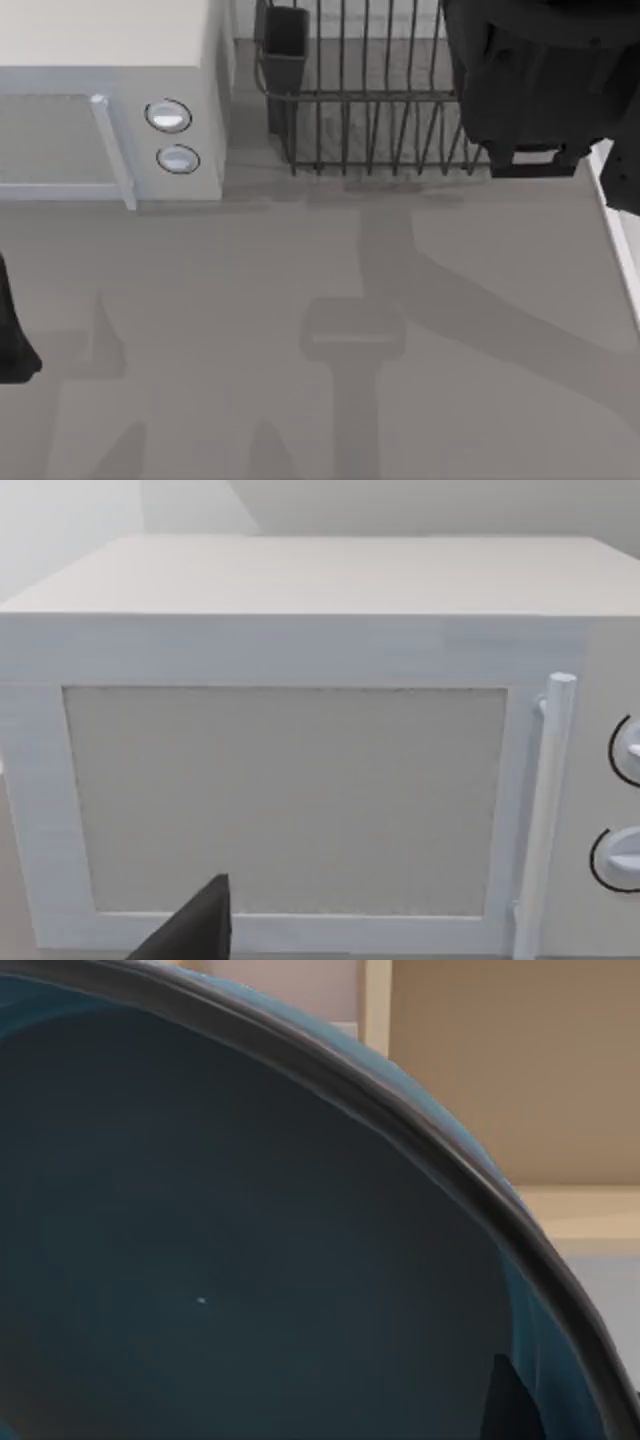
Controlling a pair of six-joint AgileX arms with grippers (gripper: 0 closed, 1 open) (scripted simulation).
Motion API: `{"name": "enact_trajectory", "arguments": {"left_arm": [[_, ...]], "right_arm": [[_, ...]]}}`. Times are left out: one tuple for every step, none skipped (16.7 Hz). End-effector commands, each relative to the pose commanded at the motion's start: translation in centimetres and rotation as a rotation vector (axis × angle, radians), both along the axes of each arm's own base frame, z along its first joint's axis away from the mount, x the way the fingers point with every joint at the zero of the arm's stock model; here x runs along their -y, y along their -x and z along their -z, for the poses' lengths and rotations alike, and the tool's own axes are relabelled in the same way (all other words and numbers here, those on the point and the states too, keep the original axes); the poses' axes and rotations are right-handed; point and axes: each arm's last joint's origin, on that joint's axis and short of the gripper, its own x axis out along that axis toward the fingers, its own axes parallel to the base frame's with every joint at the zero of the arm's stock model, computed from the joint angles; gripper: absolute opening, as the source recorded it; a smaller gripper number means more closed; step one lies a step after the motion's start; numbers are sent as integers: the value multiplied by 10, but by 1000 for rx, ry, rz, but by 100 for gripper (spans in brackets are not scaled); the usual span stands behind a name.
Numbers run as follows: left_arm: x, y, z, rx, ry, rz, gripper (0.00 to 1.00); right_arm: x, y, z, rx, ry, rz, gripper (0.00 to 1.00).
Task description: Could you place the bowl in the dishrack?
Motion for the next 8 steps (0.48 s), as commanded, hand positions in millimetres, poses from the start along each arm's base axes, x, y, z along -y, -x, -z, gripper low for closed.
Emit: {"name": "enact_trajectory", "arguments": {"left_arm": [[0,0,0,0,0,0,100],[0,0,0,0,0,0,100],[0,0,0,0,0,0,100],[0,0,0,0,0,0,100],[0,0,0,0,0,0,100],[0,0,0,0,0,0,100],[0,0,0,0,0,0,100],[0,0,0,0,0,0,100]], "right_arm": [[0,-1,0,-1,1,-1,0],[-1,-2,1,-2,2,-1,0],[-3,-6,4,-2,3,-1,0],[-7,-13,9,-4,6,-3,0],[-13,-23,18,-6,10,-5,0],[-20,-36,29,-8,12,-7,0],[-26,-52,42,-8,11,-8,0],[-30,-69,57,-7,8,-9,0]]}}
